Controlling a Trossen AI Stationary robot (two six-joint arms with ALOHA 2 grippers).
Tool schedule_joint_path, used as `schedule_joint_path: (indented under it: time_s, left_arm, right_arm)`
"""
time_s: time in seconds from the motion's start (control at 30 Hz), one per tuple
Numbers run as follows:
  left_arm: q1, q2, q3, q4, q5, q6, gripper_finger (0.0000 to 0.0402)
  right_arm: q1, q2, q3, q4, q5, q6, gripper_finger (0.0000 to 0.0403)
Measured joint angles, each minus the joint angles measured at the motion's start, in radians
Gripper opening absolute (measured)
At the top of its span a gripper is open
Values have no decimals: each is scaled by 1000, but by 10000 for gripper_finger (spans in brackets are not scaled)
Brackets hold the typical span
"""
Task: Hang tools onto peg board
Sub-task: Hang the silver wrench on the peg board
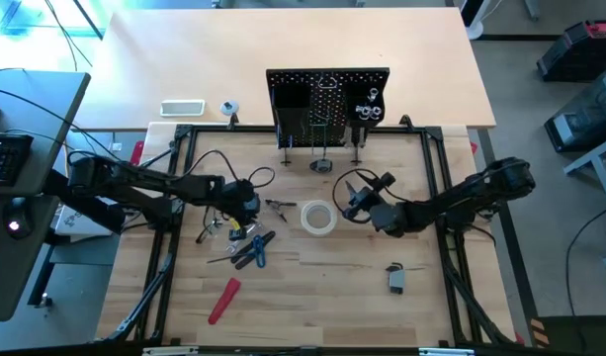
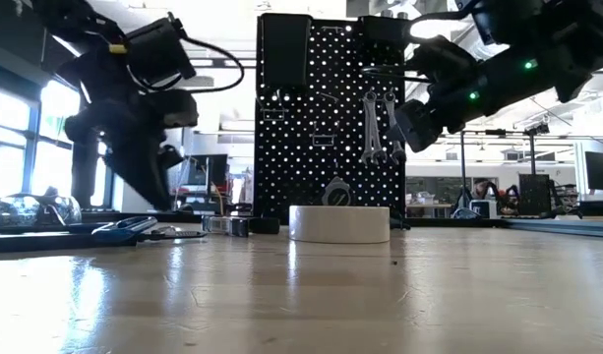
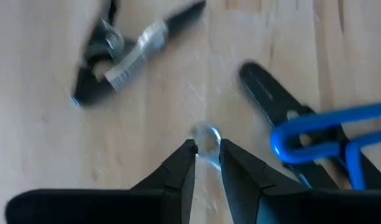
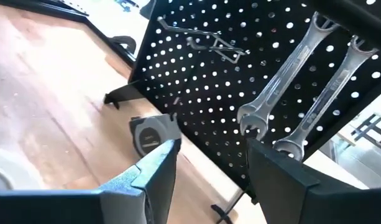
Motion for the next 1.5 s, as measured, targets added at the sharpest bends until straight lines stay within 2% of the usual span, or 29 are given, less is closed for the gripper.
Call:
schedule_joint_path:
  time_s: [0.23, 0.43, 0.53, 0.7, 0.87, 1.0, 1.1, 1.27, 1.4, 1.5]
  left_arm:
    - [-50, 39, 0, -27, 16, -61, 68]
    - [-71, 172, 6, 85, 12, -86, 68]
    - [-67, 232, 8, 185, -30, -103, 68]
    - [-51, 273, 14, 352, -30, -49, 59]
    - [-34, 340, 89, 352, 14, 49, 50]
    - [-34, 446, 156, 367, 60, 84, 49]
    - [-36, 524, 211, 387, 116, 98, 49]
    - [-59, 587, 282, 418, 173, 101, 49]
    - [-83, 591, 329, 414, 172, 131, 49]
    - [-99, 593, 352, 407, 168, 145, 48]
  right_arm:
    - [23, 0, 0, -31, 0, 41, 188]
    - [43, 0, 0, -30, -1, 42, 188]
    - [57, 0, 0, -30, 0, 52, 188]
    - [82, 0, 0, -35, 3, 60, 188]
    - [107, -1, 0, -36, 18, 67, 188]
    - [122, -1, 0, -31, 15, 105, 188]
    - [128, -1, 0, -29, -49, 134, 188]
    - [119, -1, 3, -15, -266, 230, 188]
    - [153, -1, 3, -26, -308, 310, 188]
    - [184, -1, 3, -43, -381, 365, 188]
